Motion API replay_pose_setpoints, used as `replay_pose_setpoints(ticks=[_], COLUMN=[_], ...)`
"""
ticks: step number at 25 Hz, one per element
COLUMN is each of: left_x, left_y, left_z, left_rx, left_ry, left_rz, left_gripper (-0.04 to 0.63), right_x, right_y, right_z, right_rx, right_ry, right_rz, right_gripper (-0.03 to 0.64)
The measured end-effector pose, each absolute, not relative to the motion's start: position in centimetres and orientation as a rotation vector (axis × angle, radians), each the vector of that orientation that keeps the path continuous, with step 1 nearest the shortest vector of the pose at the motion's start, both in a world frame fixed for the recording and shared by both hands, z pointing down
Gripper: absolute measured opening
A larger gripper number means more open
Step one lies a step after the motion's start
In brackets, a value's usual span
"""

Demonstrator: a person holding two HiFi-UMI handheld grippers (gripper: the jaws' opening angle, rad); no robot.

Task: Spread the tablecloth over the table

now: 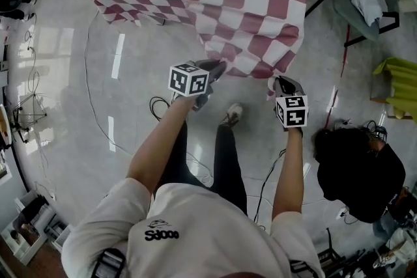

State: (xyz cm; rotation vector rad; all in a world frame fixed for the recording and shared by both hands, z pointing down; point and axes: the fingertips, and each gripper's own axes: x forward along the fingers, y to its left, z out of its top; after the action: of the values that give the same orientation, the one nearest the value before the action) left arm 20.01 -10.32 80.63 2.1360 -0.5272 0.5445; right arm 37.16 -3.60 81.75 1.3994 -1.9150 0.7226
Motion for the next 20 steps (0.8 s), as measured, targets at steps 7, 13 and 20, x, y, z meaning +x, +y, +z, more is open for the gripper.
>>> replay_pose_setpoints(ticks=[7, 13, 20], left_x=[21.3, 20.3, 17.9], left_y=[-10.9, -10.7, -9.1], left_z=[87.0, 91.7, 92.1], left_rx=[2.134, 2.057, 2.007], left_ry=[-0.560, -0.636, -0.681], left_rz=[0.625, 0.668, 0.717], left_gripper=[0.032, 0.157, 0.195], right_x=[40.0, 40.8, 40.7], right_y=[-4.0, -4.3, -2.3], right_z=[86.9, 89.0, 88.9], right_rx=[1.448, 1.489, 1.472], right_ry=[-1.822, -1.818, -1.800], right_rz=[0.696, 0.736, 0.867], right_gripper=[0.048, 0.151, 0.284])
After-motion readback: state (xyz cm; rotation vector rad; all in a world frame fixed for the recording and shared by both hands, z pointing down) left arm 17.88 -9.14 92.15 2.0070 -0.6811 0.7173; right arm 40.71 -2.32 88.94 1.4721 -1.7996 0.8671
